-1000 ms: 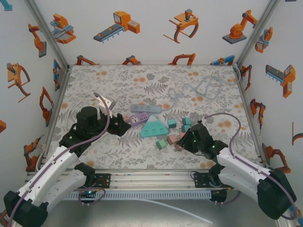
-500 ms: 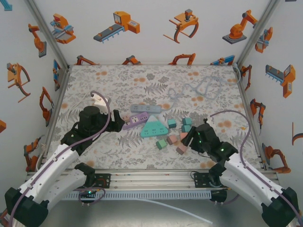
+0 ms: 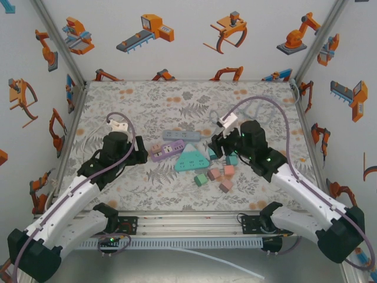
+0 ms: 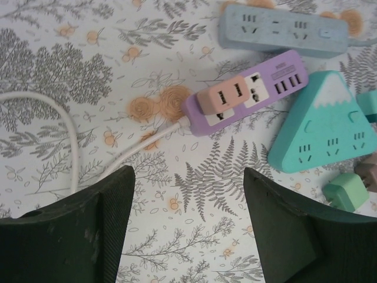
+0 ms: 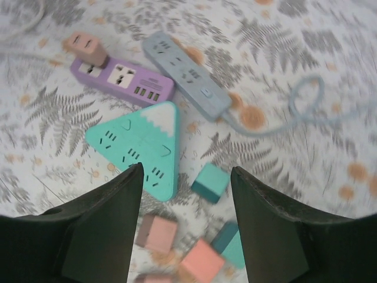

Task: Pull the plug off the socket

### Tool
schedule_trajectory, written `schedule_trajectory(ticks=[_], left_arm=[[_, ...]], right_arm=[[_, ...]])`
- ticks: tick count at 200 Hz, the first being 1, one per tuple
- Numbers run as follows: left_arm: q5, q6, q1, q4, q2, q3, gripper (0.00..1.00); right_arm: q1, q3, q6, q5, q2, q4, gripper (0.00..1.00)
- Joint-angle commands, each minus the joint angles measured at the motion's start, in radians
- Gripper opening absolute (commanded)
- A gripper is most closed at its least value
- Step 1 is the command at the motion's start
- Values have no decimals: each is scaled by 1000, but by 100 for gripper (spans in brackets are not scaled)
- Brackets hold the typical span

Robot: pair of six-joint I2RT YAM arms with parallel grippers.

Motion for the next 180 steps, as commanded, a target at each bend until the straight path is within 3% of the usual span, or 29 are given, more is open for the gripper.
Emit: schedule_trajectory(ticks=[1,34,77,132,180], left_arm=[[-20,-80,16,-56,36,37,69],[51,-145,64,-30,78,12,70],[153,-169,180,-6,108,-21,70],[200,-191,225,32,137,-32,70],[233,-226,227,117,167,-77,70]], right_arm=[[21,70,-371,-264,98,103,57],[57,225,-634,-491,322,24,58],[167,563,-902,-467,640,-322,61],[196,830,-922,-525,946,-383,63],[198,935,-831,-577,1135,-298,60]])
